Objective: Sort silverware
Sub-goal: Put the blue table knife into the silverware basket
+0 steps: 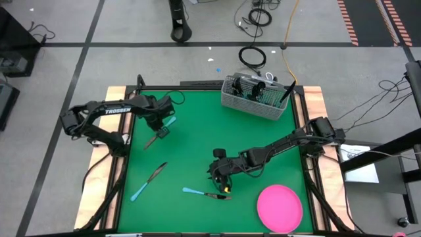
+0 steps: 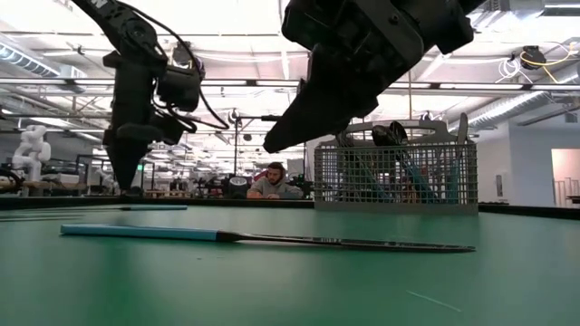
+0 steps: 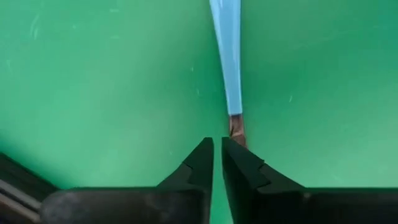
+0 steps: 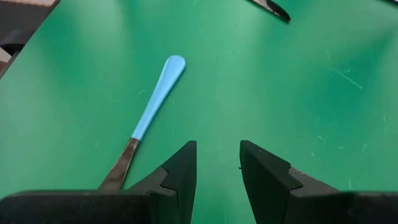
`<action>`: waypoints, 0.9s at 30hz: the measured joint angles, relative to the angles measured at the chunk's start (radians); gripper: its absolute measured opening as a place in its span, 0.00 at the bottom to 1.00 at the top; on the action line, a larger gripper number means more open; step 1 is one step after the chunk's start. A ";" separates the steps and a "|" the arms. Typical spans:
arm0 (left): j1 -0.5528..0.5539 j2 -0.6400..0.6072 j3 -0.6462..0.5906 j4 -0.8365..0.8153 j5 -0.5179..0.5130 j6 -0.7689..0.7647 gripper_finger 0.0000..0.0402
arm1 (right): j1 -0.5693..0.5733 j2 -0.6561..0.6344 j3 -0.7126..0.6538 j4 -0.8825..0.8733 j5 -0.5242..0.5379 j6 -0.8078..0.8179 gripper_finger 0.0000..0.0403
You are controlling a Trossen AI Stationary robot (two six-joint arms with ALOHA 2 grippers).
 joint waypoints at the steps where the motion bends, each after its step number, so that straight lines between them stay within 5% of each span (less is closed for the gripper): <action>1: 0.000 0.000 0.000 0.010 0.009 0.000 0.11 | 0.001 0.000 0.000 -0.005 -0.001 0.001 0.28; 12: -0.029 0.028 0.000 0.047 -0.003 -0.033 0.37 | 0.002 0.000 0.000 -0.013 -0.001 0.003 0.28; 27: -0.045 0.215 0.006 0.088 0.008 0.012 0.32 | 0.002 0.000 0.000 -0.029 -0.002 0.007 0.28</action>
